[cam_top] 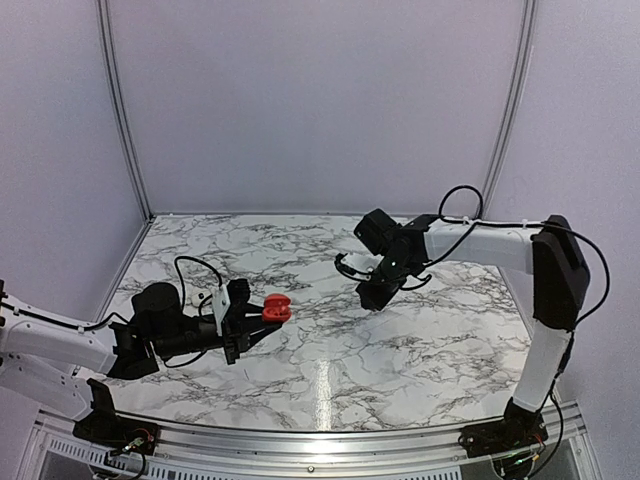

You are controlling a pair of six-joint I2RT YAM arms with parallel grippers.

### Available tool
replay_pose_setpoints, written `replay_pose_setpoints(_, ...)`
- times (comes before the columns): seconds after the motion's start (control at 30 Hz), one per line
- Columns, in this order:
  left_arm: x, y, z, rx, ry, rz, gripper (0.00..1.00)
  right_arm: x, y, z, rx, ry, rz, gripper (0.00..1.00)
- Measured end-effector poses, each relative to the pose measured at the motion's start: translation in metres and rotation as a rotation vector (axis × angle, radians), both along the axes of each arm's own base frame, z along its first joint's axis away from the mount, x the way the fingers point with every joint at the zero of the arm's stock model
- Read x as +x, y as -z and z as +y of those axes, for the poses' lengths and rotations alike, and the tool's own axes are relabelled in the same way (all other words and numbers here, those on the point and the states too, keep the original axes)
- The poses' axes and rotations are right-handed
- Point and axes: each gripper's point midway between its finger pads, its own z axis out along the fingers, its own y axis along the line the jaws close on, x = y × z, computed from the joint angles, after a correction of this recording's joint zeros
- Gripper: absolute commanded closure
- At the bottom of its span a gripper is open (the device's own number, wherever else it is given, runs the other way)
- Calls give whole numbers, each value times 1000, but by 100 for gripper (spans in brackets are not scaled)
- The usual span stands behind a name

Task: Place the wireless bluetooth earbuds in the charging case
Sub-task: Pick up the left earbud from the center of the board, then insert the left earbud into the left side groove of the charging case.

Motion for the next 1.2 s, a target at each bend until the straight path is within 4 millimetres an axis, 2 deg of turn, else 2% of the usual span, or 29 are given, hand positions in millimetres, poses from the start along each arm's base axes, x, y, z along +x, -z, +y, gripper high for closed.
replay_pose_setpoints(0.17, 1, -9, 1, -34, -8, -28, 100, 4, -55, 20, 191, -20, -106, 91)
replay_pose_setpoints(0.27, 0, -16, 0, -61, 2, -48, 100, -2, -98, 32, 351, -59, -180, 91)
replay_pose_setpoints(0.47, -7, -35, -2, -127, 42, -88, 100, -27, -202, 51, 686, -166, -353, 91)
replay_pose_setpoints(0.53, -7, -38, -4, -145, 47, -95, 100, -42, -233, 56, 789, -209, -413, 91)
replay_pose_setpoints(0.6, -5, -38, -5, -153, 42, -92, 100, -61, -256, 64, 880, -251, -453, 91)
replay_pose_setpoints(0.7, 0, -40, -6, -179, 18, -87, 100, -89, -276, 79, 981, -305, -472, 91)
replay_pose_setpoints(0.83, 10, -45, -8, -208, -23, -97, 100, -111, -288, 98, 1057, -329, -485, 92)
replay_pose_setpoints(1.0, 21, -54, -5, -249, -87, -118, 100, -128, -299, 114, 1113, -301, -531, 92)
replay_pose_setpoints(1.2, 30, -62, -1, -295, -161, -140, 100, -140, -299, 128, 1157, -259, -540, 92)
